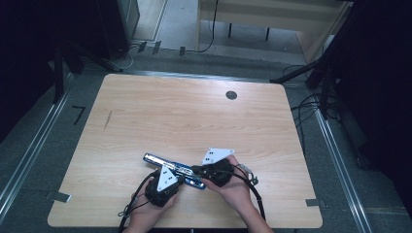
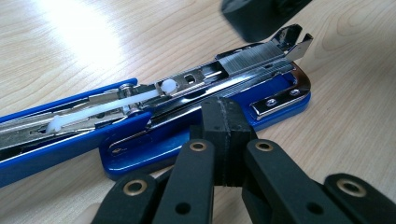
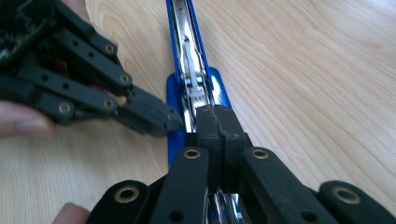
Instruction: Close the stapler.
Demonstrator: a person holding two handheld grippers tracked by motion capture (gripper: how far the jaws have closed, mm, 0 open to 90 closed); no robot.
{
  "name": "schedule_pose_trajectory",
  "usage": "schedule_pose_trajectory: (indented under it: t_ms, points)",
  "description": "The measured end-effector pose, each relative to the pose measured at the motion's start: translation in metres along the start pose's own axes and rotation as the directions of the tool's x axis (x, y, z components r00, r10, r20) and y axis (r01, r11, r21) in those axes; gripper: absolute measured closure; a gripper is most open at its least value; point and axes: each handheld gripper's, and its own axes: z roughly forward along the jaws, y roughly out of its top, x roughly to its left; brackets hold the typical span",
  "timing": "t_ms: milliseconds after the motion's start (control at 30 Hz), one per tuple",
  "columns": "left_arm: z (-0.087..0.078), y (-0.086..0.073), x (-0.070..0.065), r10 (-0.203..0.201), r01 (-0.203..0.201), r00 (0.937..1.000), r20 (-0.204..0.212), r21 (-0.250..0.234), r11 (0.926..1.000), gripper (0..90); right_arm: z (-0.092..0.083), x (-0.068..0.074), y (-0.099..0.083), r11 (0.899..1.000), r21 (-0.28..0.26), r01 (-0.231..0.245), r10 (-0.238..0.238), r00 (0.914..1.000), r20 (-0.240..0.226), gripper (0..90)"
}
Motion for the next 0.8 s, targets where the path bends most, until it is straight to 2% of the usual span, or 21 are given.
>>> schedule_pose_trajectory:
  t_ms: [333, 800]
  points:
    - [0.0, 0.0, 0.0, -0.001, 0.001, 1.0, 0.005, 0.001, 1.0, 90.0, 0.02, 0.006, 0.007, 0.999, 0.027, 0.021, -0.021, 0.9998, 0.004, 90.0]
    - [0.0, 0.0, 0.001, -0.004, 0.004, 1.0, 0.009, 0.004, 1.0, 90.0, 0.011, 0.002, -0.002, 0.998, 0.049, 0.029, -0.03, 0.9994, 0.017, 90.0]
